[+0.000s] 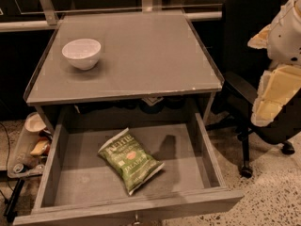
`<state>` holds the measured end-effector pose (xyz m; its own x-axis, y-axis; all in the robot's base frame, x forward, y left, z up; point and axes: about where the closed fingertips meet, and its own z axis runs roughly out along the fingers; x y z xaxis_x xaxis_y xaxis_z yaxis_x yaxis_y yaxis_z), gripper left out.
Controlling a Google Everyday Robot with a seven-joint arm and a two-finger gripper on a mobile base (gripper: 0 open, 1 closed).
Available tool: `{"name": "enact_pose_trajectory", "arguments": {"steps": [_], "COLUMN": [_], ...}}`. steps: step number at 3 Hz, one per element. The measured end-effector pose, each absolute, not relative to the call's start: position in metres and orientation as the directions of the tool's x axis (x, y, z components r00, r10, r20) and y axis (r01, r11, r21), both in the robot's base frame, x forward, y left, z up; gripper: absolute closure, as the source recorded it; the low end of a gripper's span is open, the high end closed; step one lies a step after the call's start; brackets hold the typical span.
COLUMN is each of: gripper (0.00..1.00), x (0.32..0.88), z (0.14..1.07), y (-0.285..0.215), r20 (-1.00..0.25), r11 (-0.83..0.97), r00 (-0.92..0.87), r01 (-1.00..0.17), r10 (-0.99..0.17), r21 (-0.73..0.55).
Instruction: Pick green jalapeno chip bag from top drawer and place on counter
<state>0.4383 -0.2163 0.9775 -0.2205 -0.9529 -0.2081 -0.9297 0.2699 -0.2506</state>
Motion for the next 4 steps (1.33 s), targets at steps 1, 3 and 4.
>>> {"name": "enact_pose_trajectory", "arguments": {"steps": [1,3,4], "gripper": [0.00,0.00,0.00], "x": [0.437,0.424,0.426], "z": [0.977,0.965,0.926], "y": [-0.211,-0.183,-0.151], "r20": [-0.211,-0.204,-0.241], "r11": [0.263,0.171,0.184], "r00": [-0.212,-0.124,-0.143], "r01": [-0.930,-0.957,-0.970], "r10": [-0.954,-0.971,-0.960], "r21": [-0.256,-0.234,-0.159]}}
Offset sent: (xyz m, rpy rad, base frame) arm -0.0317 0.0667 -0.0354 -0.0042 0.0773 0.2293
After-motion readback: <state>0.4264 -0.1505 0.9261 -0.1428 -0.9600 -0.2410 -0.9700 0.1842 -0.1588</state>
